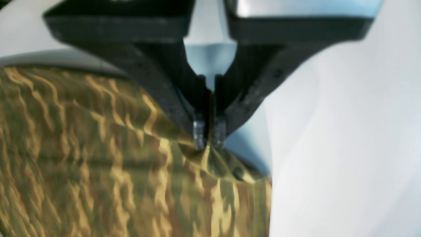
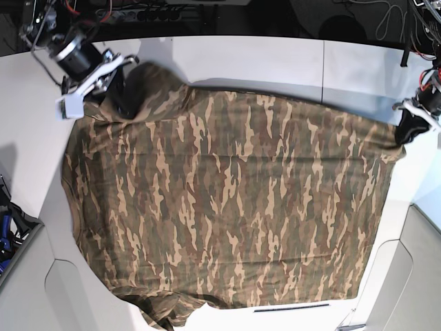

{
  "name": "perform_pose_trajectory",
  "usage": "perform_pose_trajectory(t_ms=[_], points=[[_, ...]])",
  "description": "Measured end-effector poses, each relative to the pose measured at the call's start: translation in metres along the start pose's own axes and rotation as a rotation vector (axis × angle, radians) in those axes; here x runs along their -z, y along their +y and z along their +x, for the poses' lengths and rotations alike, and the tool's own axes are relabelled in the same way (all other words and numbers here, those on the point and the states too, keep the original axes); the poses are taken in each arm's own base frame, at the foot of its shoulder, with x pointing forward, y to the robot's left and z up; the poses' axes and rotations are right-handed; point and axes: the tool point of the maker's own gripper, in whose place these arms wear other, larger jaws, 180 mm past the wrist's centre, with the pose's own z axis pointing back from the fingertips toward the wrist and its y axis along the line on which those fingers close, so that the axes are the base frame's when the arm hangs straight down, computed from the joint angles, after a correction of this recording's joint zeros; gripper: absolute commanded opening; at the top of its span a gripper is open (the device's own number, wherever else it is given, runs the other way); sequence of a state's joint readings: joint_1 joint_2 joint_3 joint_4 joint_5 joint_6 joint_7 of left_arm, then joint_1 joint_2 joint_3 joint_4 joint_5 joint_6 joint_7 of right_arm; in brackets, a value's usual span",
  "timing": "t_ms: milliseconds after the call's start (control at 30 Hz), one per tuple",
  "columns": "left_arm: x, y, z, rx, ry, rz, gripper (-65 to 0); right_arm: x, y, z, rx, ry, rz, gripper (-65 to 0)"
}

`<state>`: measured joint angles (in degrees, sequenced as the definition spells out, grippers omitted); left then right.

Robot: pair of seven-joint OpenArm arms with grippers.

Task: Fold the T-shirt properly
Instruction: 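Lift the shoulder edge with both grippers and drag it across the shirt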

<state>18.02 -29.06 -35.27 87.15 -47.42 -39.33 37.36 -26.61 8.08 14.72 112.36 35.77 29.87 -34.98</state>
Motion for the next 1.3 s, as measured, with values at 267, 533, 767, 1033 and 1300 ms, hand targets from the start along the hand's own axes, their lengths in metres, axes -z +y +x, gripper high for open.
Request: perform_pose_trajectory(t_ms=[267, 533, 767, 1033, 1300], points=[[0.028, -0.007, 0.045, 0.095, -0.113, 0.011, -65.0, 0.041, -0.032, 0.039, -0.061, -0.052, -0.031, -65.0], [0.077, 0.004, 0.055, 0.089, -0.098, 0.060, -65.0, 0.093, -0.066, 0.084, -0.060, -0.086, -0.029, -65.0], [0.110, 0.010, 0.067, 0.030, -0.091, 0.058, -65.0, 0.131, -0.086, 0.134, -0.044, -0.120, -0.031, -65.0], [0.126, 0.015, 0.069, -0.027, -0.090, 0.057, -65.0, 0.157, -0.102, 0.153, -0.015, -0.087, -0.048, -65.0], [0.126, 0.015, 0.070, -0.026, -0.092, 0.058, -39.9, 0.162, -0.113, 0.126, 0.002, -0.018, -0.079, -24.0]])
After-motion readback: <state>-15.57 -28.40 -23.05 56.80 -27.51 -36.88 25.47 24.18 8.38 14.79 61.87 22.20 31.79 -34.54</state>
